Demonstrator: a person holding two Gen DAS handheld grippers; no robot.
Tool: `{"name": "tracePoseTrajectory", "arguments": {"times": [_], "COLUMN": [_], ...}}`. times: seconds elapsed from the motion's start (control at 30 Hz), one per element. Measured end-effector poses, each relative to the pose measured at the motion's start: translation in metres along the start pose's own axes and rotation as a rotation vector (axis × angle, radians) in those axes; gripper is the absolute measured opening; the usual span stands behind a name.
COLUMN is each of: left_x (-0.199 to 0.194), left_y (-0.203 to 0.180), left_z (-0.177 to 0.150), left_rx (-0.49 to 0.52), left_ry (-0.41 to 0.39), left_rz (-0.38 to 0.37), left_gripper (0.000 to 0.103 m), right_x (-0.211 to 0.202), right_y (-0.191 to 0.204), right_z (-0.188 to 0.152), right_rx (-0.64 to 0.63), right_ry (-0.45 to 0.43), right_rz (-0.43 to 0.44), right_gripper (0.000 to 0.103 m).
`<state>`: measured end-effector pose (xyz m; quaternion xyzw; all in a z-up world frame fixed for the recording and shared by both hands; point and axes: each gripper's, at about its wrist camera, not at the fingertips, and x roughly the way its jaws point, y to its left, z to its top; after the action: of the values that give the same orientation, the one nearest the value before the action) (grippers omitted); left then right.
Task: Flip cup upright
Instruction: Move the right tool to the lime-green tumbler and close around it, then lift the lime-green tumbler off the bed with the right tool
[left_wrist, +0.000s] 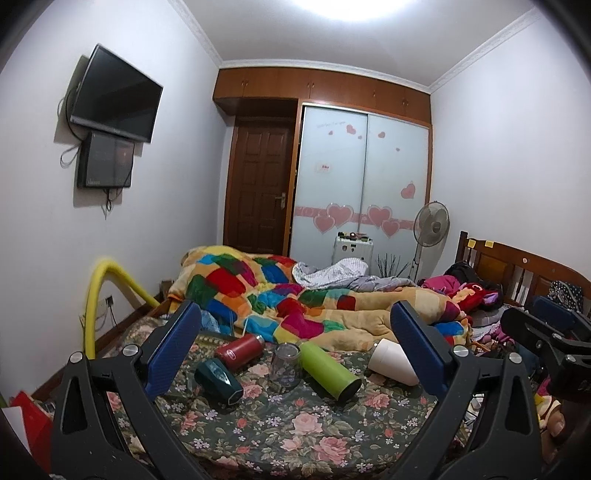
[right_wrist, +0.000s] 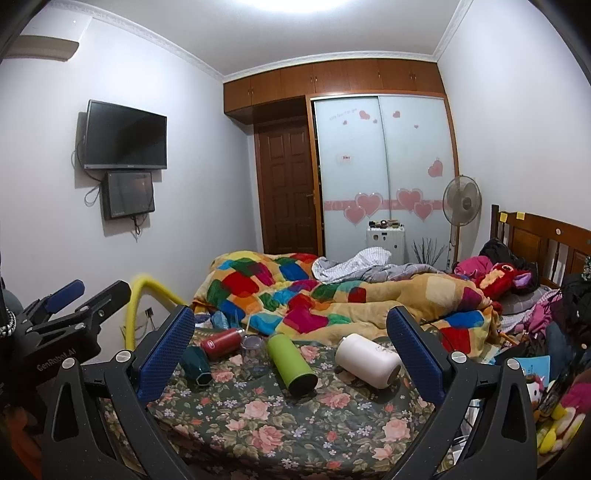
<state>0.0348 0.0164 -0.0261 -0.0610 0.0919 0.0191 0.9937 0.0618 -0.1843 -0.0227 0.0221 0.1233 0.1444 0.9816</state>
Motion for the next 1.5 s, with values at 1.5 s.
{"name": "tracePoseTrajectory", "arguments": {"times": [1.5], "left_x": [0.199], "left_y": [0.058], "left_z": [-0.122], "left_rx": [-0.071], "left_ry": [0.494], "left_rz": [0.161], "left_gripper": [0.103], "right_x": [0.366], "right_y": [0.003], "right_z": [-0.133], "right_rx": [-0.336], "right_ry": [0.980], "right_rz": [0.174], "right_gripper": [0.071]}}
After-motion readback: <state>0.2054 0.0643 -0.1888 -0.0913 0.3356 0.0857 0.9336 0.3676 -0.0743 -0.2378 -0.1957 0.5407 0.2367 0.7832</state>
